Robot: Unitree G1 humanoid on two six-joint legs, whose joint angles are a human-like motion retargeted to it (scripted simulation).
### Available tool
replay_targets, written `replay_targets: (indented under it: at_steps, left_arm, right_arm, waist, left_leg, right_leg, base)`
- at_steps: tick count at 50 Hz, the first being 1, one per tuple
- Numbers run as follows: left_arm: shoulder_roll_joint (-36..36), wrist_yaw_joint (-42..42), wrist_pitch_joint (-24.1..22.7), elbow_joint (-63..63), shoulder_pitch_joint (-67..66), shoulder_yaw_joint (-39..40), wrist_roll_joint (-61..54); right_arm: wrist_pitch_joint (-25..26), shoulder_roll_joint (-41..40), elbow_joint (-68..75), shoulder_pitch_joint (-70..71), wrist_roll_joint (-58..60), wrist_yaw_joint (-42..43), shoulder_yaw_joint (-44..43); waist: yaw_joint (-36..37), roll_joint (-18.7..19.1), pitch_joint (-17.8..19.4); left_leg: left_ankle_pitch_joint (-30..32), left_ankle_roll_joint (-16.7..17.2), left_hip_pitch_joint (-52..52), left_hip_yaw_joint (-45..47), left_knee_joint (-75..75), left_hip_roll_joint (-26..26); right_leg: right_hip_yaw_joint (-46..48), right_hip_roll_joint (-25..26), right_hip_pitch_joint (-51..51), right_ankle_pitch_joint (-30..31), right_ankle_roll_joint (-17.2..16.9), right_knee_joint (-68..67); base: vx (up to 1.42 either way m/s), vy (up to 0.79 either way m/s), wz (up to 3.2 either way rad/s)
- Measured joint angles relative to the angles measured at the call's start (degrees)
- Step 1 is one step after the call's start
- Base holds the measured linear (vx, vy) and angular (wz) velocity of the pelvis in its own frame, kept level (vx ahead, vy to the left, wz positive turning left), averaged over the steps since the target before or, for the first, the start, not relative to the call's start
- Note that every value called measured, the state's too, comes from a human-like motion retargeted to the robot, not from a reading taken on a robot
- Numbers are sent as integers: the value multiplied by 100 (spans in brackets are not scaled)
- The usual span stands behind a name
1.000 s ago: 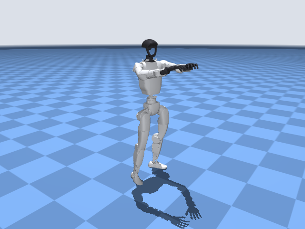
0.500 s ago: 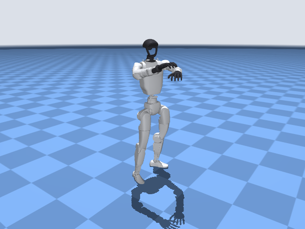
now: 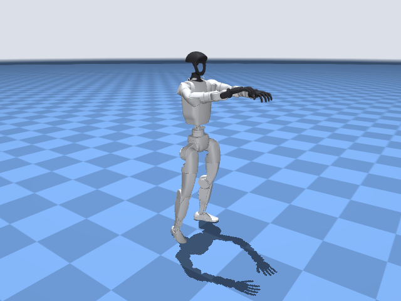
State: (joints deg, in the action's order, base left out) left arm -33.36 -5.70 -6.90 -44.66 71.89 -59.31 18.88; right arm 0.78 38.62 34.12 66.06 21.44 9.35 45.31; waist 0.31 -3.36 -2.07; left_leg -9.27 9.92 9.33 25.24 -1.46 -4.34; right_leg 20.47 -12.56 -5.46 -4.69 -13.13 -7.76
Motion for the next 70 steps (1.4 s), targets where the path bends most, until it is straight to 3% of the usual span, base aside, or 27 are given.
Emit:
replay_targets:
  at_steps: [7,15,20,25,37,48,58,66,70]
  left_arm:
    - [-287,-470,50,357,-50,579,39]
    - [-531,95,-122,267,-126,51,134]
    - [-595,-290,-98,185,-141,183,117]
    - [-659,-579,32,179,-12,561,-142]
    - [-1032,388,-194,73,22,-278,-101]
    - [-1081,-297,17,-3,-22,723,-324]
    - [-1368,513,-222,64,-99,-449,-3]
    - [-1113,-124,-97,139,-280,46,35]
    - [-988,-28,-83,189,-226,111,-54]
  right_arm:
    - [-58,-338,149,-271,144,-88,37]
    - [-83,-671,-155,25,257,290,27]
    - [-67,-961,-119,203,176,689,31]
    - [-25,-1342,185,176,60,399,205]
    - [-65,-1723,74,474,13,609,224]
    - [-96,-1931,251,398,60,164,449]
    - [-121,-1473,-157,516,-93,477,214]
    - [-141,-864,-51,187,-58,140,237]
    - [-124,-612,-26,20,-44,98,169]
  waist:
    - [398,-99,-55]
    - [778,-236,-114]
    - [973,-326,-121]
    - [1143,-381,-111]
    - [1444,-470,-100]
    - [1619,-445,-74]
    - [1398,-339,-82]
    - [1048,-251,-52]
    - [822,-185,-48]
  left_leg:
    - [24,19,-98,-281,3,25]
    - [47,6,-224,-524,3,48]
    - [75,2,-282,-651,27,61]
    - [107,-3,-318,-767,63,74]
    - [161,-10,-430,-1026,106,121]
    - [208,6,-434,-1176,177,168]
    - [204,-4,-403,-1062,182,191]
    - [150,-3,-283,-729,172,162]
    - [113,-9,-214,-502,166,139]
  right_leg:
    - [289,-42,-83,-9,9,0]
    - [539,-63,-132,8,-2,47]
    - [668,-71,-148,10,24,55]
    - [786,-80,-165,8,55,44]
    - [1051,-116,-199,20,52,42]
    - [1201,-160,-240,17,82,-6]
    - [1089,-179,-210,63,33,20]
    - [745,-161,-110,80,13,-3]
    - [515,-135,-31,92,-13,-10]
  base:
    - [1,2,37]
    - [0,1,28]
    - [0,1,23]
    - [0,1,21]
    - [0,1,20]
    - [0,0,3]
    - [0,0,-4]
    - [-2,1,-37]
    - [-3,0,-52]
